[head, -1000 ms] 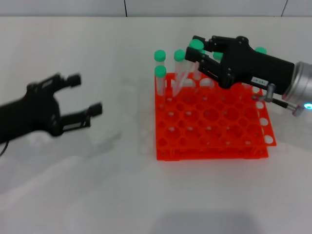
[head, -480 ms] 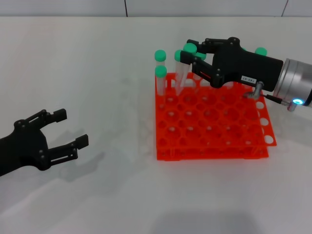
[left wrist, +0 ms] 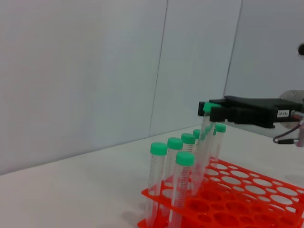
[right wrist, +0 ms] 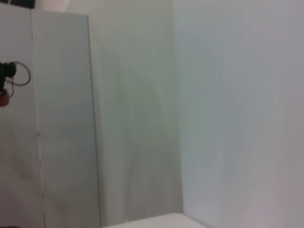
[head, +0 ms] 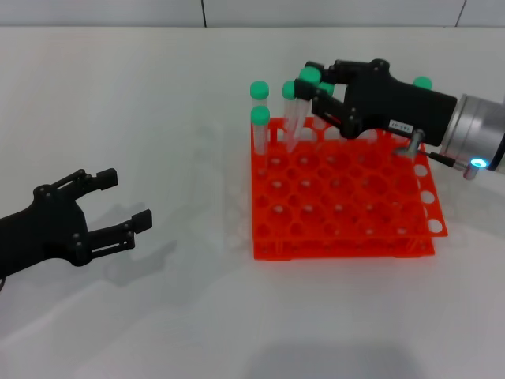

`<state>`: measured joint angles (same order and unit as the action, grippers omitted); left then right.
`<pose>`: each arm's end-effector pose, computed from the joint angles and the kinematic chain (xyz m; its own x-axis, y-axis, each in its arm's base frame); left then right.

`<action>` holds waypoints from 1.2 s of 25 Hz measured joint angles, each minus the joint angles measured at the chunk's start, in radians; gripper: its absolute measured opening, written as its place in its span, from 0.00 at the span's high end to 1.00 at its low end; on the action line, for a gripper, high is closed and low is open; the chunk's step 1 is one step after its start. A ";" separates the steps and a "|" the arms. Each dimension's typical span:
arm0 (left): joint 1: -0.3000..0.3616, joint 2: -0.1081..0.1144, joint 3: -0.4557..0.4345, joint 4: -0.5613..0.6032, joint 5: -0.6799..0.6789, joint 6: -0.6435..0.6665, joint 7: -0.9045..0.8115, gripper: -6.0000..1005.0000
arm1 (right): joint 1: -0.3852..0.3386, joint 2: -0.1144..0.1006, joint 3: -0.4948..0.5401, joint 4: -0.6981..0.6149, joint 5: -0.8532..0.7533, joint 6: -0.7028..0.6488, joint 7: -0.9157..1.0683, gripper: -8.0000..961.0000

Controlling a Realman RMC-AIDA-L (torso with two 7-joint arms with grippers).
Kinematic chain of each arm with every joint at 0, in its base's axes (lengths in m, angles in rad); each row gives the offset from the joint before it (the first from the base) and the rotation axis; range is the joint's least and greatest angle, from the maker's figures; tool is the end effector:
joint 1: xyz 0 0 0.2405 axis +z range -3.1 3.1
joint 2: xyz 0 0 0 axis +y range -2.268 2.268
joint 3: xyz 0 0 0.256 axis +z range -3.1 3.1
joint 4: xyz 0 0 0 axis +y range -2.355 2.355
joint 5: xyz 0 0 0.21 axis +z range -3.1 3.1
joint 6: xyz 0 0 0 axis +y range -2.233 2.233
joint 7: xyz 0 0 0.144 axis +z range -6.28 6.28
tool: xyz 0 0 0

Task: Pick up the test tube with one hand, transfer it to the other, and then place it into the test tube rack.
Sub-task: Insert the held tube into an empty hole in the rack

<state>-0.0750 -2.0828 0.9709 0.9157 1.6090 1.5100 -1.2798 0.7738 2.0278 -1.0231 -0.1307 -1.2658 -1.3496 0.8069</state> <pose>-0.3146 0.2458 0.0280 0.7591 0.2680 0.5933 0.5282 -0.7863 -0.3206 0.1980 0.3785 -0.0441 0.7220 -0.0062 -0.6919 -0.3223 -0.8878 -0.3284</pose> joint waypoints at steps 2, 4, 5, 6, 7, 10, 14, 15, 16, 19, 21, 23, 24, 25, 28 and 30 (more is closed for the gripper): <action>-0.001 0.000 0.000 0.000 0.000 0.000 -0.001 0.11 | 0.004 0.000 -0.018 0.000 0.000 0.008 0.005 0.73; -0.002 0.000 0.000 0.000 0.001 0.000 -0.001 0.11 | 0.008 0.000 -0.032 0.000 0.000 0.018 0.009 0.73; -0.003 0.000 0.000 0.000 0.001 0.000 0.000 0.11 | 0.009 0.000 -0.038 0.001 0.000 0.024 0.010 0.73; -0.003 0.000 0.000 0.000 0.001 0.000 0.001 0.11 | 0.011 0.000 -0.043 0.004 0.001 0.030 0.011 0.73; -0.003 0.000 0.000 0.000 0.001 0.000 0.002 0.11 | 0.015 0.000 -0.047 0.007 0.002 0.034 0.011 0.73; -0.003 0.000 0.000 0.000 0.001 0.000 0.004 0.11 | 0.036 0.000 -0.052 0.030 0.002 0.046 0.014 0.73; -0.003 0.000 0.001 -0.009 0.007 -0.016 0.011 0.11 | 0.050 0.000 -0.061 0.038 -0.005 0.070 0.024 0.73; -0.003 0.000 0.002 -0.013 0.008 -0.019 0.015 0.11 | 0.054 0.000 -0.070 0.038 -0.005 0.078 0.025 0.73; -0.005 0.000 0.003 -0.020 0.008 -0.020 0.020 0.11 | 0.055 0.000 -0.074 0.038 -0.004 0.081 0.026 0.73; -0.011 0.000 0.001 -0.034 0.008 -0.022 0.028 0.11 | 0.061 0.000 -0.093 0.038 -0.003 0.103 0.031 0.73; -0.013 0.001 0.001 -0.038 0.008 -0.022 0.030 0.11 | 0.062 0.000 -0.099 0.038 -0.003 0.109 0.034 0.73; -0.014 0.001 0.001 -0.038 0.008 -0.023 0.031 0.11 | 0.062 0.000 -0.106 0.039 -0.003 0.117 0.035 0.73; -0.015 0.002 0.000 -0.038 0.008 -0.023 0.032 0.11 | 0.061 0.000 -0.108 0.039 -0.003 0.122 0.035 0.73; -0.016 0.002 0.000 -0.039 0.008 -0.023 0.033 0.11 | 0.060 0.000 -0.108 0.039 -0.003 0.127 0.035 0.73; -0.022 0.003 0.000 -0.041 0.008 -0.024 0.040 0.11 | 0.054 0.000 -0.107 0.039 -0.003 0.135 0.031 0.73; -0.026 0.002 0.000 -0.043 0.008 -0.025 0.042 0.11 | 0.052 0.000 -0.107 0.039 -0.002 0.136 0.029 0.73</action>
<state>-0.1009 -2.0806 0.9710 0.8729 1.6175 1.4846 -1.2382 0.8255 2.0278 -1.1305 -0.0912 -1.2675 -1.2139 0.8361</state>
